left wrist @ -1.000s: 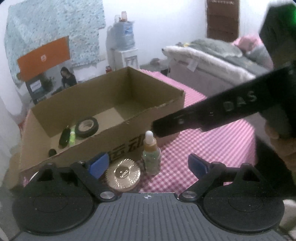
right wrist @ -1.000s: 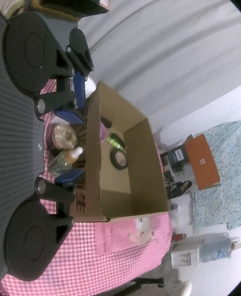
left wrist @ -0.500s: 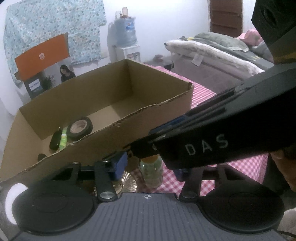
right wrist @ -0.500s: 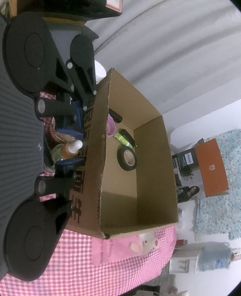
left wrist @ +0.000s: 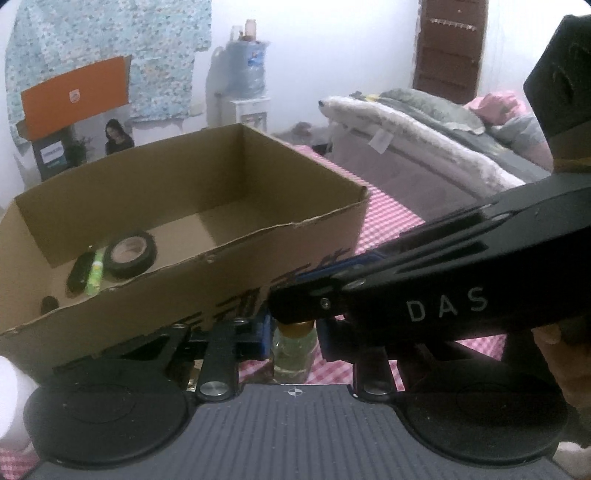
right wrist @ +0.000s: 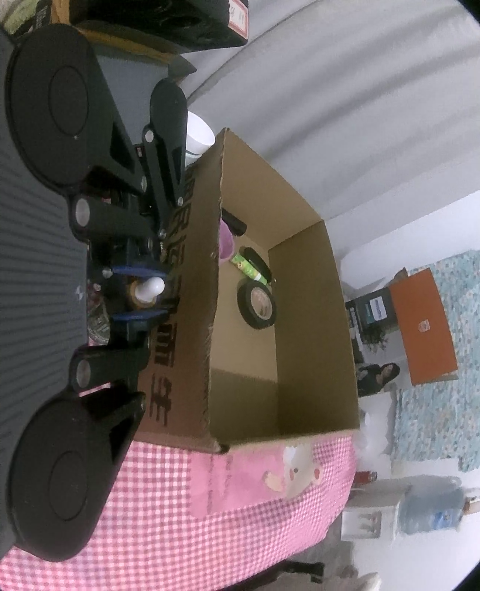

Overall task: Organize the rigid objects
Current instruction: 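Grasp the green dropper bottle around its body with the right tool, then carry the green dropper bottle into the box and open the right tool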

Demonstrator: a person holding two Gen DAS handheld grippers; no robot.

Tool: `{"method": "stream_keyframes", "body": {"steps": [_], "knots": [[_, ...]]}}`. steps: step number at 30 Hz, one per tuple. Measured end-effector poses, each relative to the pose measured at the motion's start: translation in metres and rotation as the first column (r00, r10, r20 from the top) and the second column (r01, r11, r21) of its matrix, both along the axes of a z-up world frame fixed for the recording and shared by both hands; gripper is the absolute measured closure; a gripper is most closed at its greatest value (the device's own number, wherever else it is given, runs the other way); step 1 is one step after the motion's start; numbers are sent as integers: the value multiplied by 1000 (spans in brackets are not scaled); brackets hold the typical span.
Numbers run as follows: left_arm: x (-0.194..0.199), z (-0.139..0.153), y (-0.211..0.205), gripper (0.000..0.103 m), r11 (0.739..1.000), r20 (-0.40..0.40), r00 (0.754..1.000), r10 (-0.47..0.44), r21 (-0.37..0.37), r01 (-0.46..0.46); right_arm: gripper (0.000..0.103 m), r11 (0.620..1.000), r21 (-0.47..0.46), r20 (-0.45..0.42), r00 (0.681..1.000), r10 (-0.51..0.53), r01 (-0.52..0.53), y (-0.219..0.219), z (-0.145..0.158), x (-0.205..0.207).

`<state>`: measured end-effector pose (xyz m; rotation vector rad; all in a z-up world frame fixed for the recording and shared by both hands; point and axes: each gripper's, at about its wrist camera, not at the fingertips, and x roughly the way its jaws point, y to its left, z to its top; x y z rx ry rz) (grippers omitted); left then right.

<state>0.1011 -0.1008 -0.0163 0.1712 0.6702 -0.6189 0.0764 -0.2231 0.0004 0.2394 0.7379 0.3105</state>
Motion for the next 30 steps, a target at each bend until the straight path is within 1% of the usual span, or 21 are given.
{"method": "stream_keyframes", "body": {"steps": [4, 7, 9, 13, 17, 20, 22, 24, 30], "knots": [[-4, 1, -7, 80, 999, 8, 999, -34, -9, 34, 83, 999, 10, -4, 999, -36, 36, -8, 2, -8], [-6, 0, -9, 80, 999, 17, 999, -49, 4, 49, 83, 998, 19, -7, 999, -53, 53, -12, 1, -14], [-5, -1, -9, 78, 999, 16, 999, -48, 19, 48, 83, 998, 28, -10, 999, -50, 50, -12, 0, -16], [-5, -5, -8, 69, 998, 10, 999, -40, 38, 40, 81, 999, 20, -9, 999, -41, 41, -10, 1, -15], [-3, -14, -12, 68, 997, -14, 999, -38, 71, 39, 79, 1000, 13, -16, 1000, -25, 26, -9, 1, -12], [-2, -19, -16, 68, 995, -26, 999, -43, 85, 45, 73, 1000, 0, -22, 1000, -20, 20, -9, -1, -9], [-1, -21, -18, 68, 994, -24, 999, -45, 95, 47, 65, 1000, -15, -25, 999, -21, 21, -9, -3, -7], [2, -23, -20, 68, 994, -30, 999, -41, 97, 44, 63, 1000, -19, -29, 999, -21, 21, -11, -6, -5], [9, -30, -24, 69, 994, -49, 998, -31, 106, 36, 63, 1000, -4, -39, 999, 1, -1, -14, -12, -1]]}}
